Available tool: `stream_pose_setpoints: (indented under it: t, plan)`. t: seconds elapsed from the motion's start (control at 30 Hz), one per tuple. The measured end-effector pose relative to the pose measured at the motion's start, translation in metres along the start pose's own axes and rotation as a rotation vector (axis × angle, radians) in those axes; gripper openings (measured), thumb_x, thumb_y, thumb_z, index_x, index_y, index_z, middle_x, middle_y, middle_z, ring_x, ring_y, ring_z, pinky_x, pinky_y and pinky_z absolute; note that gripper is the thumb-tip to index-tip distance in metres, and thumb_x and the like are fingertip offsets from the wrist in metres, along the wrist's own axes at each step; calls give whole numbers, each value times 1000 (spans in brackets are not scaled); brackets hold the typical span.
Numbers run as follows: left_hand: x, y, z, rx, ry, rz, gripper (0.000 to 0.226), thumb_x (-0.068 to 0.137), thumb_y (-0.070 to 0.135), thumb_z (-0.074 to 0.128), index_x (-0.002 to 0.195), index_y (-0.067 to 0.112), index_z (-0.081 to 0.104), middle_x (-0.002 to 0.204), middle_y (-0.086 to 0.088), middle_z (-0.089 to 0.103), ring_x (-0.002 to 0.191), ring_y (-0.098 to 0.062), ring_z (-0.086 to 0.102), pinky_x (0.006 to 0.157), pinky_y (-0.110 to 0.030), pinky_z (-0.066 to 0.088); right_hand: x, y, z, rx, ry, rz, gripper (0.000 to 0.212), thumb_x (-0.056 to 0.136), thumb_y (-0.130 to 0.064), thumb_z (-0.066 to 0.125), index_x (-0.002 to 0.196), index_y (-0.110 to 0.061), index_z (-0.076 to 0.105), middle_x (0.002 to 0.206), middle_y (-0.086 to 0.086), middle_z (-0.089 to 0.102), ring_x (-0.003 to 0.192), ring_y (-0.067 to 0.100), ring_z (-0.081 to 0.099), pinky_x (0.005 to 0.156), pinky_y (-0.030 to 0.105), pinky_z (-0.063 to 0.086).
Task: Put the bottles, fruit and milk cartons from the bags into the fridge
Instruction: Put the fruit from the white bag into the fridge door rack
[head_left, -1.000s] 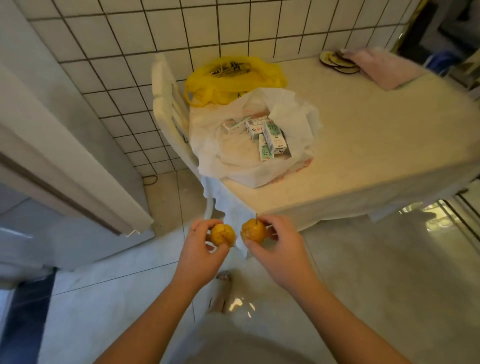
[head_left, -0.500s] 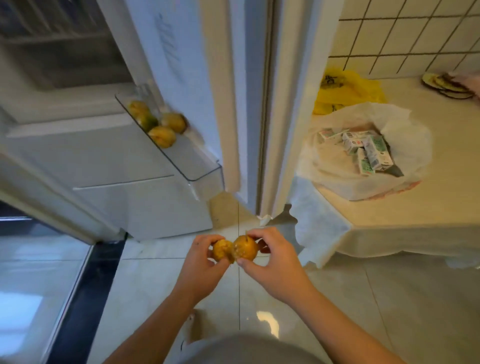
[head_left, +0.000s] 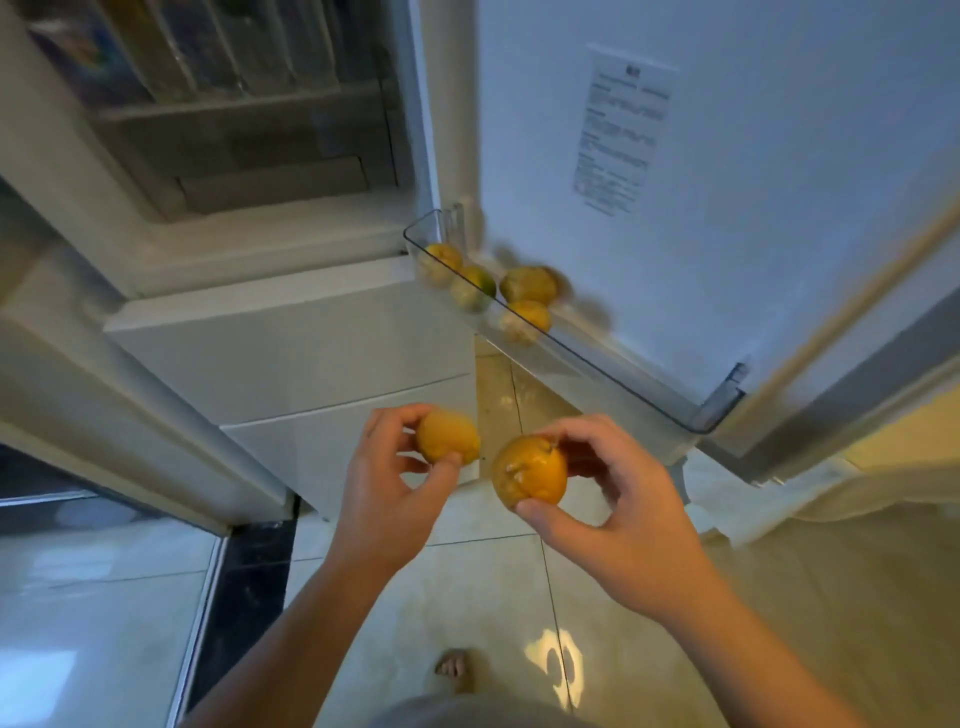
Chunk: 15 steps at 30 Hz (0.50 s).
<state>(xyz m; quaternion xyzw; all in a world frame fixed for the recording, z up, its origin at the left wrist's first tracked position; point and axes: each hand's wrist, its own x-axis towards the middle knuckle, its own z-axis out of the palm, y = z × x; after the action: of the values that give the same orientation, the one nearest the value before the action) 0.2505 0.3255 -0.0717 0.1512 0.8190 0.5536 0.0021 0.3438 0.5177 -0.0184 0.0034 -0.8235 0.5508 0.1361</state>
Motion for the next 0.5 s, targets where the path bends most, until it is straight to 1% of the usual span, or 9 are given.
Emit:
stream_pose_setpoints:
  t: [0.07,0.1,0.2,0.27,0.3,0.33,0.4,0.43,0.5]
  plan:
    - [16,8,-18,29,-18,120,35,80,40,69,112,36,59,110,9,59,98,-17,63,77,-28,53,11,-18,7,8,81,-47,41,74,-38,77,111,-31,62,103,-11,64,100,18,64,82,19,51]
    - [25,15,-25,61,-24,180,35,80,41,69,113,34,59,108,8,59,98,-17,61,76,-24,49,16,-25,9,5,119,-63,40,74,-36,77,111,-31,62,103,-10,64,99,18,64,82,17,51]
    - [52,41,-36,122,-41,349,37,81,36,69,115,23,62,105,5,58,96,-9,56,77,-9,37,29,-39,7,-15,225,-79,41,75,-30,80,111,-30,61,103,-6,66,97,16,66,82,16,50]
    - [70,56,-37,132,-80,420,40,81,32,71,118,19,62,107,5,56,98,-4,53,80,-6,34,35,-46,1,-49,283,-70,42,75,-30,80,112,-28,61,103,-2,66,96,16,66,83,19,51]
    - [80,63,-35,131,-112,446,41,82,32,71,120,20,62,109,7,56,100,-3,52,82,-7,34,38,-48,-3,-71,307,-59,43,75,-33,80,114,-26,62,103,-1,67,96,17,67,84,21,52]
    - [91,70,-33,126,-151,472,42,82,34,71,121,21,62,110,7,56,101,-3,53,85,-10,38,40,-51,-8,-100,331,-39,45,75,-35,79,115,-25,62,104,-1,67,97,16,67,85,23,53]
    - [110,82,-25,124,-234,510,43,81,39,69,121,24,62,111,8,57,102,-8,55,90,-23,45,45,-55,-19,-177,373,27,49,75,-36,79,118,-21,63,106,-3,68,98,13,67,86,26,54]
    - [118,87,-20,134,-276,512,44,80,41,69,121,24,63,111,7,58,102,-9,56,91,-28,47,47,-56,-24,-231,386,66,50,75,-36,80,119,-20,63,107,-5,67,98,11,67,87,27,55]
    - [134,96,-7,174,-362,488,47,77,44,69,120,25,64,109,7,59,100,-10,58,91,-30,49,51,-57,-33,-358,408,135,47,77,-33,83,119,-22,63,107,-7,66,96,11,66,86,29,54]
